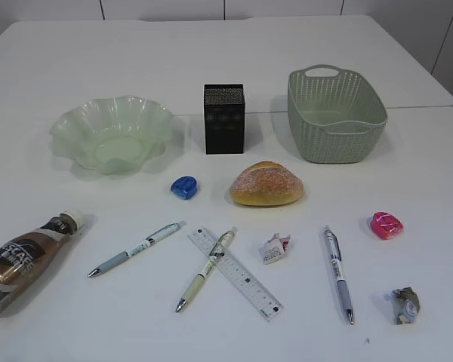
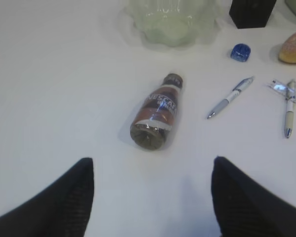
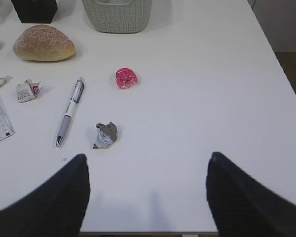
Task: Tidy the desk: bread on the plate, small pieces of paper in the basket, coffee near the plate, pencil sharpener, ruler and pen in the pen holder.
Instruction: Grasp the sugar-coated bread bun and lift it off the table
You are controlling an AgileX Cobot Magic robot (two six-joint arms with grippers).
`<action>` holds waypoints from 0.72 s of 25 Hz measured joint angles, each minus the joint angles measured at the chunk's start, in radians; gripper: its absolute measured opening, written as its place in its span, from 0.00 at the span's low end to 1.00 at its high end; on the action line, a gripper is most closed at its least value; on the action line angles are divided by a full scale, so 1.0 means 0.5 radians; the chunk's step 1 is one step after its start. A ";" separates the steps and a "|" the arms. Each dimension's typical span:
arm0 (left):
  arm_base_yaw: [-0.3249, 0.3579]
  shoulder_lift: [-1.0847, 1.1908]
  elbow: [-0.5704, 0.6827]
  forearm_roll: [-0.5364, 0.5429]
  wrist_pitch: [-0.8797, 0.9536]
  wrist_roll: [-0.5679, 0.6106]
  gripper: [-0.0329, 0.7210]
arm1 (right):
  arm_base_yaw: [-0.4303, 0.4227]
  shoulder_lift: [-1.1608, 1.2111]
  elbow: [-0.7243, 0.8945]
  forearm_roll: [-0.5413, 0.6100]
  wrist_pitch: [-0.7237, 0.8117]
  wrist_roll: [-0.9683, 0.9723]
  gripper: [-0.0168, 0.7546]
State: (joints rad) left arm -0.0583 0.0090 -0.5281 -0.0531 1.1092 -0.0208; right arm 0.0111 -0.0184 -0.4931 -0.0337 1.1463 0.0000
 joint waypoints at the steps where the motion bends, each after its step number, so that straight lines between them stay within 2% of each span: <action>1: 0.000 0.005 -0.023 0.004 0.000 0.000 0.73 | 0.000 0.000 0.000 0.000 0.000 0.000 0.76; 13: 0.000 0.579 -0.420 0.106 0.012 0.026 0.73 | 0.000 0.000 -0.053 0.004 0.032 -0.108 0.76; 18: 0.000 0.721 -0.519 0.106 0.012 0.042 0.73 | 0.000 0.276 -0.171 0.004 0.142 -0.109 0.76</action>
State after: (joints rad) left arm -0.0583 0.3695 -0.7875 0.0000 1.1153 0.0000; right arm 0.0111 0.1196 -0.5784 -0.0317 1.2173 -0.0546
